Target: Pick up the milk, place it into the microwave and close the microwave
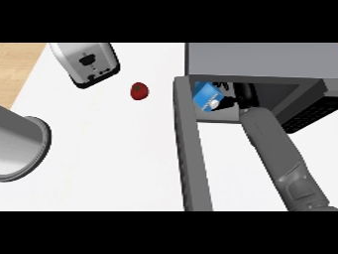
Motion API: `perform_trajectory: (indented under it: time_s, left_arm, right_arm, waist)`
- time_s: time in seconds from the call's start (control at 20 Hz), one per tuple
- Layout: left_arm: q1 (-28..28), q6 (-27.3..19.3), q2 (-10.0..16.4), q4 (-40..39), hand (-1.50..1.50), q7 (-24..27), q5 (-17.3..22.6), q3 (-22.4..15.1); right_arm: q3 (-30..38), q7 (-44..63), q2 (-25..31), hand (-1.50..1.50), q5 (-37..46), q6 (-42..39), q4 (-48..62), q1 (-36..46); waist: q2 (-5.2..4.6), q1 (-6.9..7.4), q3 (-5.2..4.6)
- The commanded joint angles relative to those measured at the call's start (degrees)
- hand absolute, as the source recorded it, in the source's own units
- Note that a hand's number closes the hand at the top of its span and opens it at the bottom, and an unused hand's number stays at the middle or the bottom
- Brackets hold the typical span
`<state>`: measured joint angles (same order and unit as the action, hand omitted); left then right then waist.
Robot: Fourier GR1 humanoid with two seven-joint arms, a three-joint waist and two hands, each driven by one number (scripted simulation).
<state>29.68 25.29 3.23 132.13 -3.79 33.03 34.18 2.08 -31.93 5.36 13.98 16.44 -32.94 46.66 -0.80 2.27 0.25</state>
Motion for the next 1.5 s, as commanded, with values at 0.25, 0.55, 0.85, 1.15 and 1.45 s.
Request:
perform_trajectory:
  time_s: [0.25,0.55,0.85,1.15,1.45]
  left_arm:
    - [-2.53,0.92,-0.01,-1.85,-1.5,0.48,-0.39,-0.35]
    - [-3.64,0.91,0.22,-0.6,-1.5,-0.39,-0.89,-1.77]
    - [-4.05,2.89,1.24,-3.8,-1.5,0.51,-1.46,-1.3]
    - [-6.34,2.44,1.73,-4.74,-1.5,0.58,-1.61,-1.86]
    - [-7.63,1.93,2.72,-4.44,-1.5,0.28,-4.24,-1.84]
  right_arm:
    - [4.43,-1.81,1.95,1.5,2.07,8.49,16.34,11.98]
    - [4.99,-2.59,4.95,1.5,4.09,17.54,18.48,14.7]
    - [3.3,-4.93,7.15,1.5,7.25,21.64,22.27,15.34]
    - [2.31,-1.38,10.49,1.5,9.57,26.4,27.07,15.95]
    - [0.76,5.6,10.91,-1.5,11.79,35.77,30.73,15.91]
  waist:
    - [-0.81,2.3,-0.16]
    - [-1.83,3.66,-0.08]
    - [-2.23,4.58,-0.11]
    - [-3.15,5.73,-0.13]
    - [-3.37,6.32,0.02]
